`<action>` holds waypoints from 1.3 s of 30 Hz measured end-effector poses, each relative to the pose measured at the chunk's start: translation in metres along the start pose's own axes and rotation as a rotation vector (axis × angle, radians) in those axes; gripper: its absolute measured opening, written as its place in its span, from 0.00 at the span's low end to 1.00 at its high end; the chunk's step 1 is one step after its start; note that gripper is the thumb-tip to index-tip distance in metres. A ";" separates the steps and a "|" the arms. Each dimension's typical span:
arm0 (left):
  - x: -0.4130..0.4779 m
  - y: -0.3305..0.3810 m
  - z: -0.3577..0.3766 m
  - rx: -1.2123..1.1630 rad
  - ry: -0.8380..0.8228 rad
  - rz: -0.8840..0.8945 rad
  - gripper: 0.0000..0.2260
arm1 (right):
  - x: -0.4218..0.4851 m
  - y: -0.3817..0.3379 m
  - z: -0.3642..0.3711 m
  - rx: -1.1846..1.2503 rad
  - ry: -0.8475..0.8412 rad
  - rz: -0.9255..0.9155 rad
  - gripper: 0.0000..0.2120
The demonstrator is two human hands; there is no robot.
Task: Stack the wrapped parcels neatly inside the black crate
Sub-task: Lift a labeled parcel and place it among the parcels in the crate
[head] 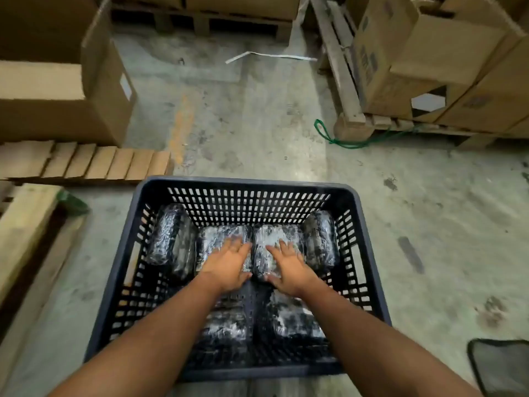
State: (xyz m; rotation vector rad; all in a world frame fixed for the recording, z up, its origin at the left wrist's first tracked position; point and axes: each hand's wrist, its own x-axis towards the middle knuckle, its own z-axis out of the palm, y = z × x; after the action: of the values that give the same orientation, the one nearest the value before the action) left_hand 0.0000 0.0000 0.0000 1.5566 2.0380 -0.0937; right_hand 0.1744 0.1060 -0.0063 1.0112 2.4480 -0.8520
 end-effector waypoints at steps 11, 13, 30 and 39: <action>0.040 -0.044 0.054 0.142 -0.087 0.003 0.47 | 0.042 0.021 0.051 -0.315 0.085 0.035 0.59; 0.041 -0.046 0.057 0.164 -0.090 0.001 0.46 | 0.043 0.021 0.056 -0.314 0.090 0.044 0.59; 0.025 -0.048 0.021 -0.366 0.085 0.155 0.47 | 0.007 0.006 -0.057 0.144 0.223 -0.140 0.24; -0.006 0.000 -0.070 -0.831 0.459 0.361 0.29 | -0.045 -0.002 -0.149 0.853 0.237 -0.153 0.15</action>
State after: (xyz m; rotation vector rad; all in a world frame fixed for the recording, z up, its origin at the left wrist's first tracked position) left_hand -0.0261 0.0217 0.0616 1.4069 1.6869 1.1820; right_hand 0.1902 0.1785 0.1304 1.2373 2.3727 -2.0289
